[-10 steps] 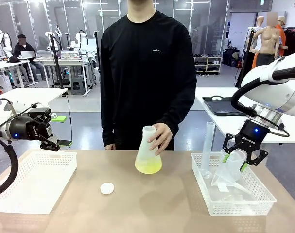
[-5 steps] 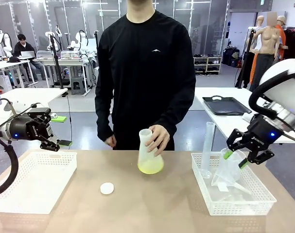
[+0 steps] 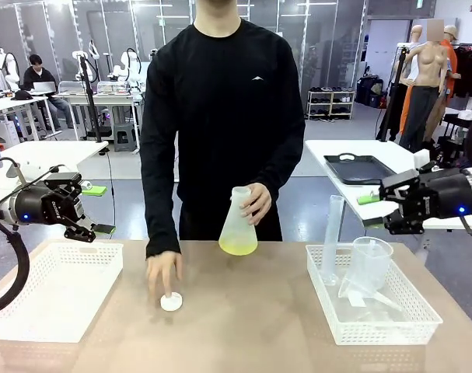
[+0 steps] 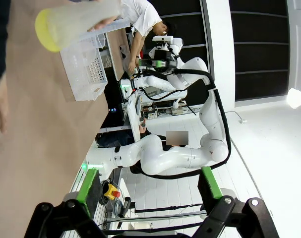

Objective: Prepare the solutions needed for the experiment.
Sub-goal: When the human places the Big flask in the center of the table, pick up the Big flask and place it in the left Organizing basket.

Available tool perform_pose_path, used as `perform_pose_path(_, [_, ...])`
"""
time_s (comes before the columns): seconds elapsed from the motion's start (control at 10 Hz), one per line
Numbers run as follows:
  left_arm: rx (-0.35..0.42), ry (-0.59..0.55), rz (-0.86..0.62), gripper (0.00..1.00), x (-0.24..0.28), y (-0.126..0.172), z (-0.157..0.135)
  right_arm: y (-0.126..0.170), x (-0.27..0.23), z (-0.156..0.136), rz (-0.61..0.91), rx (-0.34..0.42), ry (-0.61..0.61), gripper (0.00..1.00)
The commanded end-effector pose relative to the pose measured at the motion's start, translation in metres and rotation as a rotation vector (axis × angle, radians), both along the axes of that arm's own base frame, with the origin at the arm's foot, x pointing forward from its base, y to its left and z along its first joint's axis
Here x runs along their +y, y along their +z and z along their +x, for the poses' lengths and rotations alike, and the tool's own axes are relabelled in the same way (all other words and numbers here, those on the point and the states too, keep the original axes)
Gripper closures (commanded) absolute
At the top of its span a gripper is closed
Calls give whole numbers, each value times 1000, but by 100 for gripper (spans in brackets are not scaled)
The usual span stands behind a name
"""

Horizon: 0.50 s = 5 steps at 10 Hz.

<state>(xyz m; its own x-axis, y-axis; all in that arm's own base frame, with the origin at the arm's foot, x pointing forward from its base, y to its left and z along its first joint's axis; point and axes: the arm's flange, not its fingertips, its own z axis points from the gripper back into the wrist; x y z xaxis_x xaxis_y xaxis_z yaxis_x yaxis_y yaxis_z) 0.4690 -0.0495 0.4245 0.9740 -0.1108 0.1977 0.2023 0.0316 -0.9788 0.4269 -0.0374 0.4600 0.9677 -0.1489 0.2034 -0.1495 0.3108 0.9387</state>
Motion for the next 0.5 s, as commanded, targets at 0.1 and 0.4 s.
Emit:
perform_pose_path(0.1, [-1,-6,-10,0,0,3,0,-13,-10,26,297,165,130,37])
perform_pose_path(0.4, [-1,-6,-10,0,0,3,0,-23,-13,32,426,241,184,37])
